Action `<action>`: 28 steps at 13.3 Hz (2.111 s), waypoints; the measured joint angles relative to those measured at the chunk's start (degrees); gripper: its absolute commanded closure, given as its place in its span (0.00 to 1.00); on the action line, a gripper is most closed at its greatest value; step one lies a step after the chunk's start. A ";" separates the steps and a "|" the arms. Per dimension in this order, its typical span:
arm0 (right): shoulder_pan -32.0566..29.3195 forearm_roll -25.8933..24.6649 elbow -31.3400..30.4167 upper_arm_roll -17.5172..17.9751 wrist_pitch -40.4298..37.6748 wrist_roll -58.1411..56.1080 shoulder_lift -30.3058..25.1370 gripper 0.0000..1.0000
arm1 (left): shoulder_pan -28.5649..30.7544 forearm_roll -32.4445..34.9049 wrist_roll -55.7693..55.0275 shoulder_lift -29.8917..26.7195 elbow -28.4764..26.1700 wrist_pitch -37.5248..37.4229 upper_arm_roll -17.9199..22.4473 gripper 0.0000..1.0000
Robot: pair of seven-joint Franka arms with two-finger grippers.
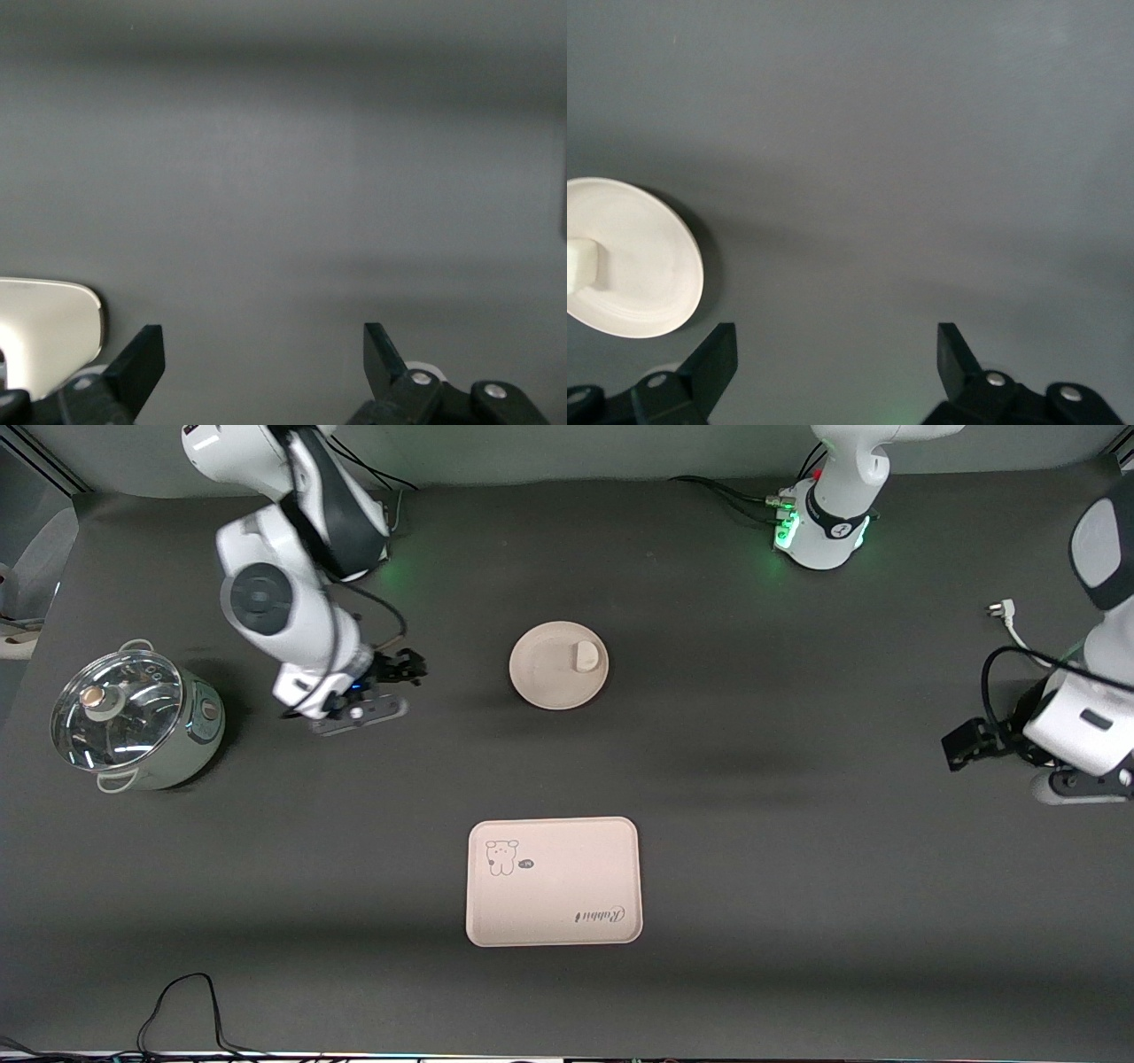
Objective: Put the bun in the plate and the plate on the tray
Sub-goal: 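Grasp the plate rim with the right gripper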
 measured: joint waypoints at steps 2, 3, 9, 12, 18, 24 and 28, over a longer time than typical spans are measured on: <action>2.83 0.00 -0.43 0.00 1.63 2.12 2.72 0.00 | 1.28 -1.63 0.31 -4.08 -4.08 -0.02 -0.01 0.00; 3.98 0.00 -0.46 -0.02 2.59 3.41 3.98 0.00 | 1.96 -2.06 0.65 -5.03 -5.00 0.00 0.00 0.00; 12.07 0.01 -0.82 0.03 11.41 13.11 13.04 0.00 | 2.61 -2.45 1.17 -5.66 -4.25 0.08 -0.17 0.00; 14.77 0.23 -0.81 0.03 14.60 17.19 16.05 0.00 | 2.60 -2.52 1.31 -5.65 -4.23 0.08 -0.55 0.00; 17.79 9.78 -5.20 0.03 24.63 18.51 17.16 0.01 | 2.65 -3.25 5.55 -5.59 -4.18 0.14 -0.75 0.00; 17.91 15.13 -8.70 0.01 30.30 18.51 17.14 0.42 | 2.55 -3.89 6.19 -5.40 -2.85 -0.05 -1.04 0.00; 20.18 22.52 -10.01 0.02 34.27 18.46 17.13 0.44 | 2.49 -3.89 6.24 -5.21 -2.79 -0.34 -1.23 0.00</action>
